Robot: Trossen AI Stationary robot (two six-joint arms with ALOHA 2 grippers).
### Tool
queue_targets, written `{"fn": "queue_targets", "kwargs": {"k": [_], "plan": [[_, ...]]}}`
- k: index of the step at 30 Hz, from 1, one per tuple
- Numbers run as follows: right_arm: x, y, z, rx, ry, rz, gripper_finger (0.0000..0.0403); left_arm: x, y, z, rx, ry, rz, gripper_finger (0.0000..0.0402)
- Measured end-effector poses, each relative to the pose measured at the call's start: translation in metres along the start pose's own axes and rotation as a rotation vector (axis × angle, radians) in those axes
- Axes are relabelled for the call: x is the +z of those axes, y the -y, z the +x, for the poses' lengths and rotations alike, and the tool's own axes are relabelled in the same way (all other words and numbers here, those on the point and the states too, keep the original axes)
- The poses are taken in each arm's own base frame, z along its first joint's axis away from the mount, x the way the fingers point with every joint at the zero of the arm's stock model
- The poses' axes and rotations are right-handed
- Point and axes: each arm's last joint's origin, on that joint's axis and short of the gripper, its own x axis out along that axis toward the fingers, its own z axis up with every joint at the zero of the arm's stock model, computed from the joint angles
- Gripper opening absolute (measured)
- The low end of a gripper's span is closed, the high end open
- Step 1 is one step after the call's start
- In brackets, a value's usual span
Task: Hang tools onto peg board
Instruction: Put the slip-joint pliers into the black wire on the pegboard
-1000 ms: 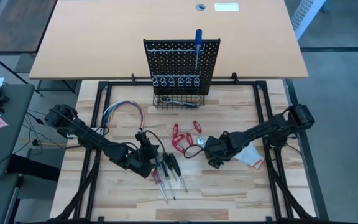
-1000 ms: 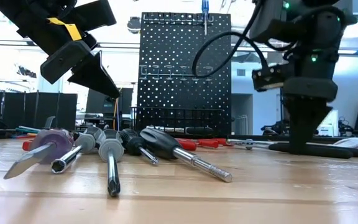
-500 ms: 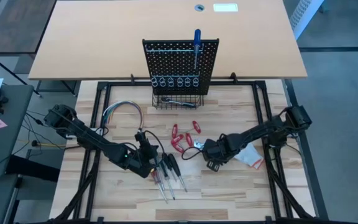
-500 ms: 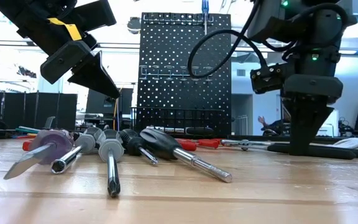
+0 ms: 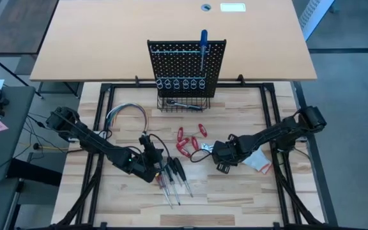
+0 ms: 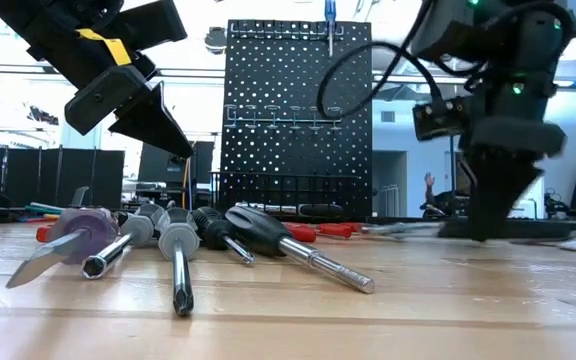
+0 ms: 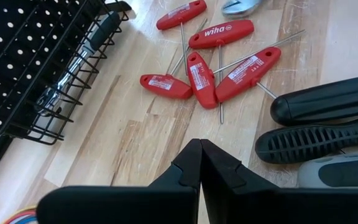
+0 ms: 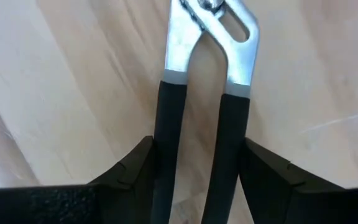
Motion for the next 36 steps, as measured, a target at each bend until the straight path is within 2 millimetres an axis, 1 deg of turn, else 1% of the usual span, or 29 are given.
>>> {"fn": "queue_targets", "kwargs": {"k": [3,7,10,16,21,25,27,30,36], "plan": [[0.004,0.0,-0.007,0.022,0.049,0.004,0.0185,0.0,0.0,0.0,0.0,0.0,0.0,0.0],[0.007,0.002,-0.008,0.0,0.077,0.005,0.0185,0.0,0.0,0.0,0.0,0.0,0.0,0.0],[0.013,0.003,-0.007,-0.009,0.135,0.001,0.0185,0.0,0.0,0.0,0.0,0.0,0.0,0.0],[0.038,0.012,-0.01,-0.002,0.291,-0.013,0.0185,0.0,0.0,0.0,0.0,0.0,0.0,0.0],[0.07,0.027,-0.026,-0.105,0.4,-0.056,0.0185,0.0,0.0,0.0,0.0,0.0,0.0,0.0],[0.103,0.047,-0.041,-0.164,0.453,-0.101,0.0185,0.0,0.0,0.0,0.0,0.001,0.0,0.0],[0.119,0.057,-0.044,-0.206,0.447,-0.126,0.0185,0.0,0.0,0.0,0.0,0.001,0.0,0.0],[0.142,0.07,-0.042,-0.26,0.412,-0.201,0.0185,0.0,0.0,0.0,0.0,0.001,0.0,0.0],[0.18,0.085,-0.023,-0.361,0.301,-0.314,0.0185,0.0,0.0,0.0,0.001,0.001,0.007,0.0]]}}
